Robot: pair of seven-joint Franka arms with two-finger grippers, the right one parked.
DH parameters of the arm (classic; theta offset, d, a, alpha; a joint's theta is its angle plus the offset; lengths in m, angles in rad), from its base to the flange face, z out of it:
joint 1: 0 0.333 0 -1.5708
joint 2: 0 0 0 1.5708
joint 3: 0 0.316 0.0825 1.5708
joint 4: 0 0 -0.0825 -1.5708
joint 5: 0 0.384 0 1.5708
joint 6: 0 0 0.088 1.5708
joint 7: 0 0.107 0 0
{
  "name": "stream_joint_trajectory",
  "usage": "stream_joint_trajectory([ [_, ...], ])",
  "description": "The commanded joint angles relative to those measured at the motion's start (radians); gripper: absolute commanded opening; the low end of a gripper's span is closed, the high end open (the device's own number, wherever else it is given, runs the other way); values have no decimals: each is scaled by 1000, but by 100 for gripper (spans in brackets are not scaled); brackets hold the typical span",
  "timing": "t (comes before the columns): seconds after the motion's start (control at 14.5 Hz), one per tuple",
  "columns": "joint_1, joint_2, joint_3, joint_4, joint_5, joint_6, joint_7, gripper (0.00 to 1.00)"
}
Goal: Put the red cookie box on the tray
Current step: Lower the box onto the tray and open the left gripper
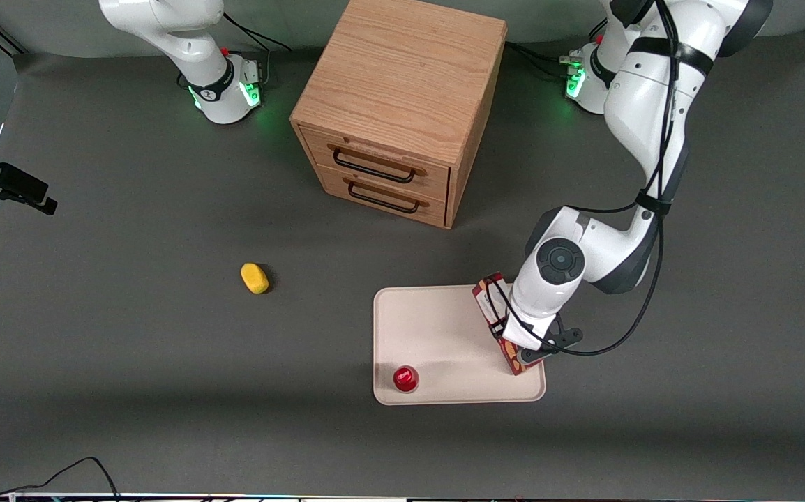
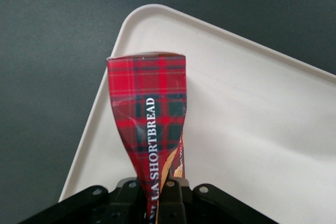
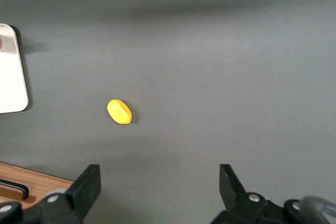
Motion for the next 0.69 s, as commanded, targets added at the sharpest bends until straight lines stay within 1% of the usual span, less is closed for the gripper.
stream_joint_trajectory([
  [0.0,-2,29,4,26,25,23,-7,18],
  [0.07,1,29,5,27,25,23,-8,70],
  [0.14,3,26,7,35,25,17,-10,100],
  [0.28,19,17,6,67,20,-52,3,100],
  [0.48,26,-11,-5,154,9,-309,9,100],
  [0.55,29,-23,-23,185,-1,-394,10,100],
  [0.62,41,-35,-39,225,-33,-481,16,100],
])
